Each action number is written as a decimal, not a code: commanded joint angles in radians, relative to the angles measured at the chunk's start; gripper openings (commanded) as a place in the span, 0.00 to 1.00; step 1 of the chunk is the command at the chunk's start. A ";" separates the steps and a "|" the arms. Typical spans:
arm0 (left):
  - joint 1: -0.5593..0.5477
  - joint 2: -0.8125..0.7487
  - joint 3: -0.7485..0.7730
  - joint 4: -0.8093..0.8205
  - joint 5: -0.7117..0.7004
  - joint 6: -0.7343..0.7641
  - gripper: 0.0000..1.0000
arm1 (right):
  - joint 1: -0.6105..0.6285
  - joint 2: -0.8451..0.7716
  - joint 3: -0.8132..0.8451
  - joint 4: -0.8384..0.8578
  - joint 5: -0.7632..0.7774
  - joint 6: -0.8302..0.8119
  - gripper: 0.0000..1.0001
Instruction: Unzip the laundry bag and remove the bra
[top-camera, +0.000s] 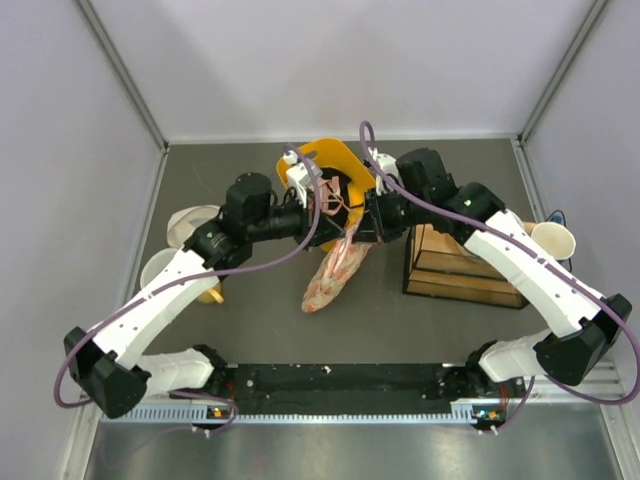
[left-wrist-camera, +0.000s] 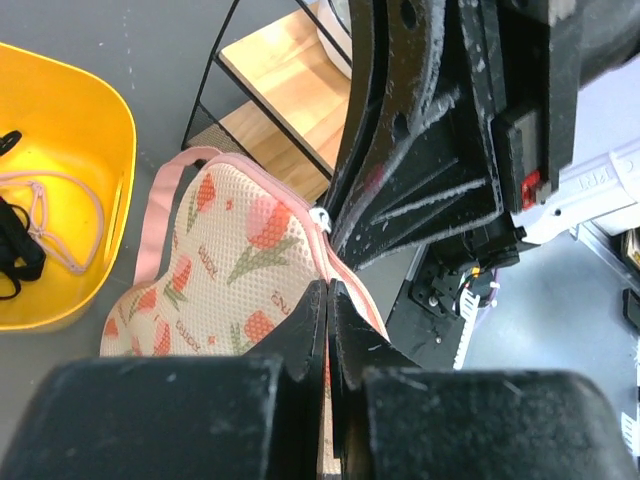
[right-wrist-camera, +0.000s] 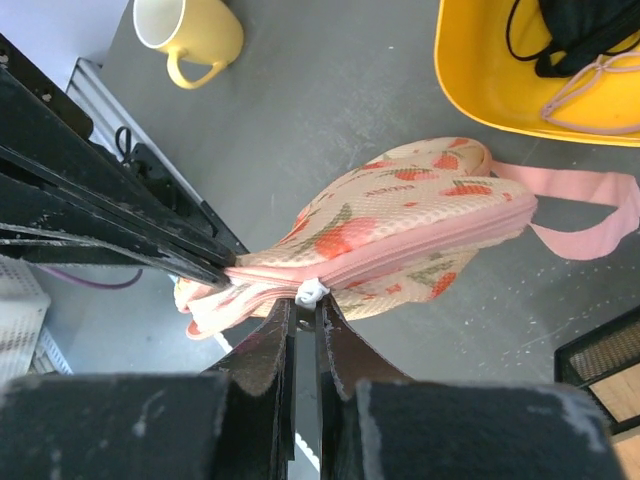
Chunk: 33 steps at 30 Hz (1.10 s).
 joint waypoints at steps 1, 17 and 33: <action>0.021 -0.159 -0.027 -0.103 -0.020 0.088 0.00 | 0.003 -0.024 0.024 0.028 0.013 -0.019 0.00; 0.029 -0.301 -0.078 -0.232 -0.070 0.138 0.03 | 0.002 0.008 0.028 0.039 0.089 -0.054 0.00; 0.004 -0.029 0.038 0.011 0.091 -0.034 0.88 | 0.011 -0.006 0.035 0.036 0.063 -0.044 0.00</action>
